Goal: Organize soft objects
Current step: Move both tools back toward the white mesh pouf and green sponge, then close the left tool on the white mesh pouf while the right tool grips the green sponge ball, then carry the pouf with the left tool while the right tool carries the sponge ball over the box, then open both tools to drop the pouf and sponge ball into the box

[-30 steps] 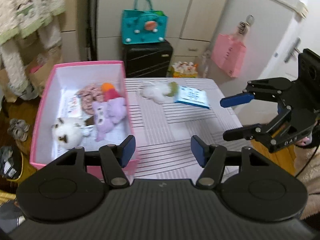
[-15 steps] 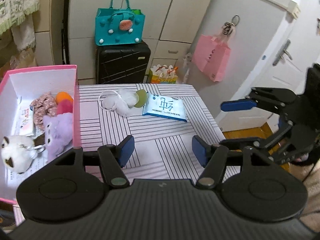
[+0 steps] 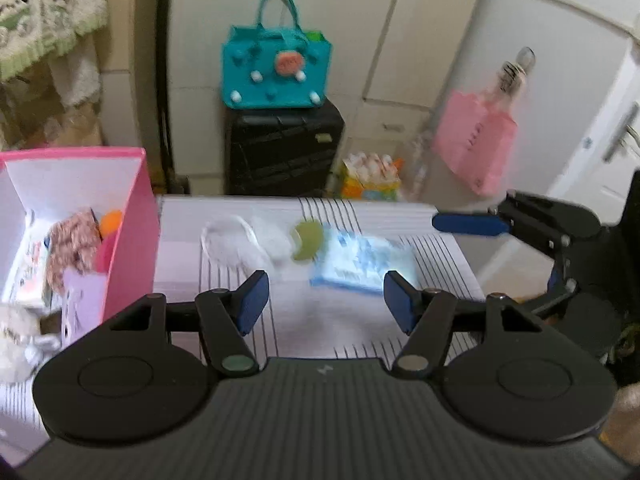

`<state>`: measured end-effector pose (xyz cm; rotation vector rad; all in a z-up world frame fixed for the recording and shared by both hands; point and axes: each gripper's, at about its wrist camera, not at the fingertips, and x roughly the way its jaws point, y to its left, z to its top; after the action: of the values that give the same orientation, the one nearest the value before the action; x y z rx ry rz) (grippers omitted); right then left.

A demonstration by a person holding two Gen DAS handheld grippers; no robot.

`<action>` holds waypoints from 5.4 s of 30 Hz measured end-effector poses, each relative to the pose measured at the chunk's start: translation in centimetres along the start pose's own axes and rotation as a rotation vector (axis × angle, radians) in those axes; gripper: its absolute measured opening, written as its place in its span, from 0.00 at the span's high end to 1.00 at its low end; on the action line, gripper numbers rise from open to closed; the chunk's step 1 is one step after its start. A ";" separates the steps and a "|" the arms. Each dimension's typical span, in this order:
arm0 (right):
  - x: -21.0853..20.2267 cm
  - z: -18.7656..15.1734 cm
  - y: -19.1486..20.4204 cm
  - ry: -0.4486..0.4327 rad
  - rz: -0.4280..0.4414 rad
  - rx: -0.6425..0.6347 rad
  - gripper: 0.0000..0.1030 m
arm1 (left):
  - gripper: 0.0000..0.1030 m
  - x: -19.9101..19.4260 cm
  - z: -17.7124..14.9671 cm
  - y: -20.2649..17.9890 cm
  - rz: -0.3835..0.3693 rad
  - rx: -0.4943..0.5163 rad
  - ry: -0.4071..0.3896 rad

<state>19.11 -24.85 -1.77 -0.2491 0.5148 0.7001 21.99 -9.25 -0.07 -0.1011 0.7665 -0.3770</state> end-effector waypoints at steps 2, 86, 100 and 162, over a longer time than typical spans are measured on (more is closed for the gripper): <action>1.3 -0.3 -0.5 -0.009 -0.031 -0.027 0.27 | 0.39 0.6 0.4 0.5 0.016 -0.033 -0.045; 2.3 -1.3 2.4 0.037 0.089 0.171 0.58 | 0.81 -3.7 -5.3 1.5 0.010 -0.100 -0.013; -2.0 0.9 8.0 0.046 0.153 0.127 0.58 | 0.84 -11.5 -6.3 2.0 -0.047 0.022 0.042; 14.8 13.2 10.4 0.203 0.115 0.148 0.37 | 0.31 -10.0 -0.1 19.7 0.251 -0.019 0.009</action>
<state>26.61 -3.93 1.10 -0.1528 0.7760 0.7489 21.16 12.78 2.02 -0.0207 0.7813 -0.1317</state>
